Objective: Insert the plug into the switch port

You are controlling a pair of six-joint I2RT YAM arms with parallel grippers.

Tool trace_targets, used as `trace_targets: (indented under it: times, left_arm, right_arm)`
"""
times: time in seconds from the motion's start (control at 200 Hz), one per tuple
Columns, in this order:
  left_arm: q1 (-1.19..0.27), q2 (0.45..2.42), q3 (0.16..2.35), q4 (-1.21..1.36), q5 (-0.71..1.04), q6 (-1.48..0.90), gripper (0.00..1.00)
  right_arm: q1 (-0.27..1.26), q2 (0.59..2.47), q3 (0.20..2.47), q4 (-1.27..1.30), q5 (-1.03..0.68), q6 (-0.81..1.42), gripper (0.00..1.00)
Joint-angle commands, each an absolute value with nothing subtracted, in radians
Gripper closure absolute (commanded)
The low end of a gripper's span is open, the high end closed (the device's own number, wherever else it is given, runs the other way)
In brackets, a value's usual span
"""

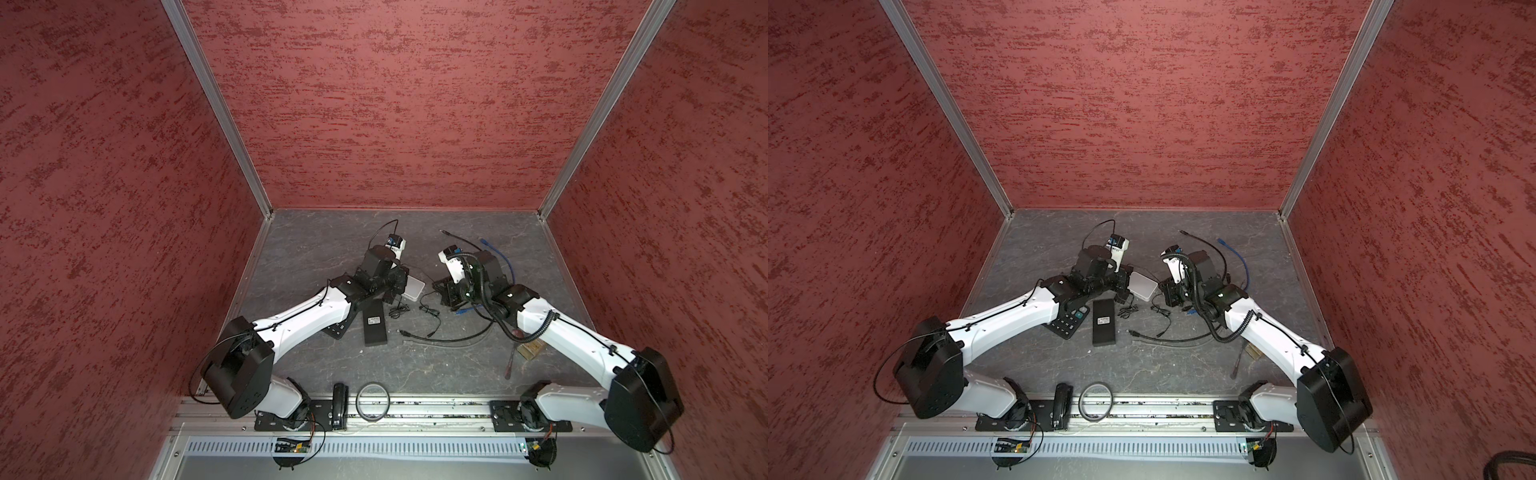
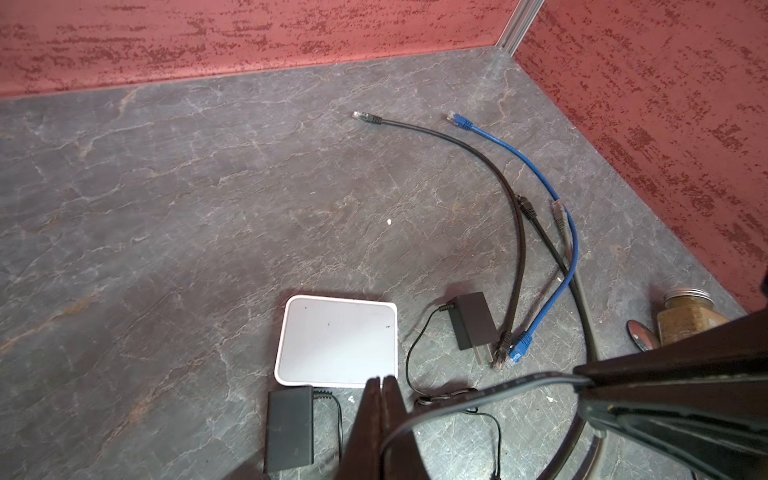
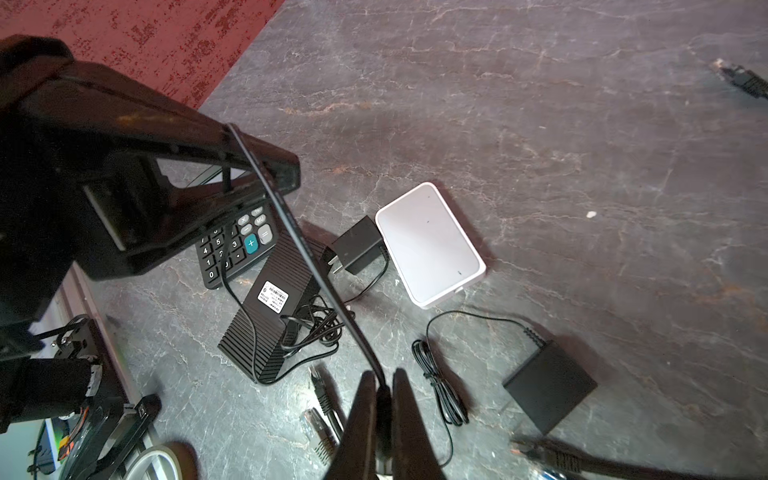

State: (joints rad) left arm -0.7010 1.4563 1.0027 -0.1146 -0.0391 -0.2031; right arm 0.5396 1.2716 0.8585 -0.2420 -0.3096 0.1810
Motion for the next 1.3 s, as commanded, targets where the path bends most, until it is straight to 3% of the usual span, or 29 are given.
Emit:
trace_targets:
  times: [0.0, 0.276, 0.491, 0.586, 0.666, 0.721, 0.817, 1.137, 1.297]
  left_arm:
    - [-0.692, 1.446, 1.002, -0.046, -0.018, -0.152, 1.0]
    - [-0.69, 1.408, 0.962, 0.018, 0.039, 0.001, 1.0]
    - [-0.667, 1.375, 0.907, 0.094, 0.085, -0.017, 1.0]
    - [-0.648, 1.376, 0.893, 0.097, 0.11, -0.074, 0.86]
    - [-0.641, 1.375, 0.871, 0.093, 0.114, -0.12, 0.58]
    - [-0.637, 1.366, 0.851, 0.098, 0.108, -0.151, 0.31]
    - [-0.637, 1.33, 0.806, 0.126, 0.098, -0.192, 0.19]
    - [-0.657, 1.096, 0.676, 0.078, 0.0, -0.209, 0.18]
    - [-0.699, 0.999, 0.635, 0.037, -0.002, -0.203, 0.24]
  right_arm:
    - [0.538, 1.263, 0.847, -0.194, -0.368, 0.2, 0.95]
    - [0.538, 1.337, 0.866, -0.135, -0.5, 0.16, 0.9]
    - [0.539, 1.391, 0.887, -0.099, -0.539, 0.159, 0.89]
    - [0.539, 1.398, 0.883, -0.044, -0.546, 0.194, 0.89]
    - [0.54, 1.392, 0.871, 0.012, -0.519, 0.238, 0.89]
    - [0.54, 1.388, 0.865, 0.049, -0.488, 0.274, 0.89]
    - [0.54, 1.391, 0.869, 0.082, -0.432, 0.322, 0.89]
    - [0.536, 1.444, 0.946, 0.023, -0.288, 0.399, 0.89]
    - [0.535, 1.489, 0.988, 0.001, -0.293, 0.411, 0.89]
